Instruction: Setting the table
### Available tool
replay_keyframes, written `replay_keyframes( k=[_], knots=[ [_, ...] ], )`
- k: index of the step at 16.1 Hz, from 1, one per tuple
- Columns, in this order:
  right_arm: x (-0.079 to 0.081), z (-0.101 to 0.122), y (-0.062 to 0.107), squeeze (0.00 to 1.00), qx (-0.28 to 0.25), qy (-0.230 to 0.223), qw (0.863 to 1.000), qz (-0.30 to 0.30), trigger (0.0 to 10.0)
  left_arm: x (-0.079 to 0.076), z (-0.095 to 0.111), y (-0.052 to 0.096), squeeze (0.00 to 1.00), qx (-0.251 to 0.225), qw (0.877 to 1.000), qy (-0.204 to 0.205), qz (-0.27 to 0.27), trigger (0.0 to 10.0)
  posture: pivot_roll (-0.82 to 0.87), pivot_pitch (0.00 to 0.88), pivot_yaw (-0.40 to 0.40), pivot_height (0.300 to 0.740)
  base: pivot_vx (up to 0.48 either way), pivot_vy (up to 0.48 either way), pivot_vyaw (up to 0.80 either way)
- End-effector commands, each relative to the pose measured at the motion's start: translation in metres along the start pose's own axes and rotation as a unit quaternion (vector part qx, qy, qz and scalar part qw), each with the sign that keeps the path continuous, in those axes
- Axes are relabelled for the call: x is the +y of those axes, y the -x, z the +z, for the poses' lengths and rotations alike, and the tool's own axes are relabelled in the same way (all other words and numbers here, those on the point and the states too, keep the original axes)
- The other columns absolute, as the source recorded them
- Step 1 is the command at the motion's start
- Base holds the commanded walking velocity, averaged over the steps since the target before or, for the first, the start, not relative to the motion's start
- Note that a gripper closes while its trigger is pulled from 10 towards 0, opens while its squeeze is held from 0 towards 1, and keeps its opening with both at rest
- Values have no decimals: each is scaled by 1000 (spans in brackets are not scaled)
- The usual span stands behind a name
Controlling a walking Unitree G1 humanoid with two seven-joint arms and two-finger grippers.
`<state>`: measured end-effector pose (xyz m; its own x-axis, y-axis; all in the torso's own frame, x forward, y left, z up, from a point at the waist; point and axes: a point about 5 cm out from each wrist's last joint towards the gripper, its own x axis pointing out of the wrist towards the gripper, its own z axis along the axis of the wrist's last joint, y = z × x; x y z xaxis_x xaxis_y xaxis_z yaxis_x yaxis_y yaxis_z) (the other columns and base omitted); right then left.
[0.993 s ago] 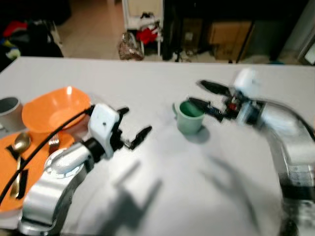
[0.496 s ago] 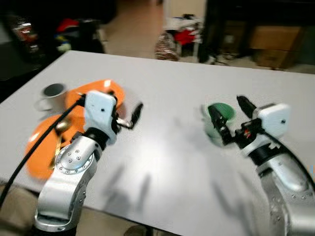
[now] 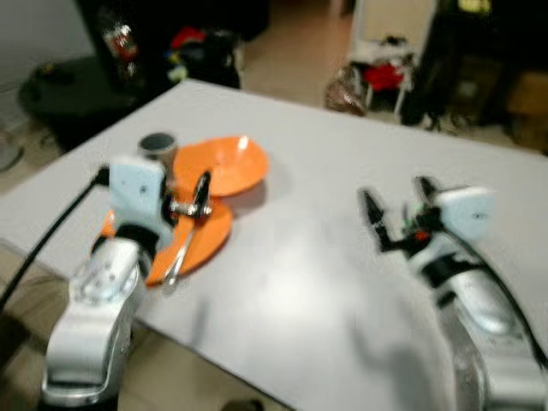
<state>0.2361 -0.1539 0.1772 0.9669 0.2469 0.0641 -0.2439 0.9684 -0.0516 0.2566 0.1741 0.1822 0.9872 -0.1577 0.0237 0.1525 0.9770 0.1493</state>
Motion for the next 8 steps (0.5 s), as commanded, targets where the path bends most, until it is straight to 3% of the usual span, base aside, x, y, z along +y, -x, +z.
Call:
replay_keyframes(
  k=[1, 5, 8],
  knots=[
    [-1, -5, 2, 1000, 14, -7, 1000, 4, 10000, -6, -2, 1, 0, 10, 1000, 4, -4, 10000, 66, 0, 31, 740, 0, 0, 800],
    [-2, -16, 5, 1000, 31, -11, 999, -16, 10000, -2, -14, 9, 0, 33, 999, -9, 8, 10000, 68, 0, 24, 740, 0, 0, 800],
    [-2, -18, 5, 1000, 47, -5, 999, -15, 10000, -9, -12, 6, 0, 34, 999, -9, -20, 10000, 65, 0, 24, 740, 0, 0, 800]
  ],
)
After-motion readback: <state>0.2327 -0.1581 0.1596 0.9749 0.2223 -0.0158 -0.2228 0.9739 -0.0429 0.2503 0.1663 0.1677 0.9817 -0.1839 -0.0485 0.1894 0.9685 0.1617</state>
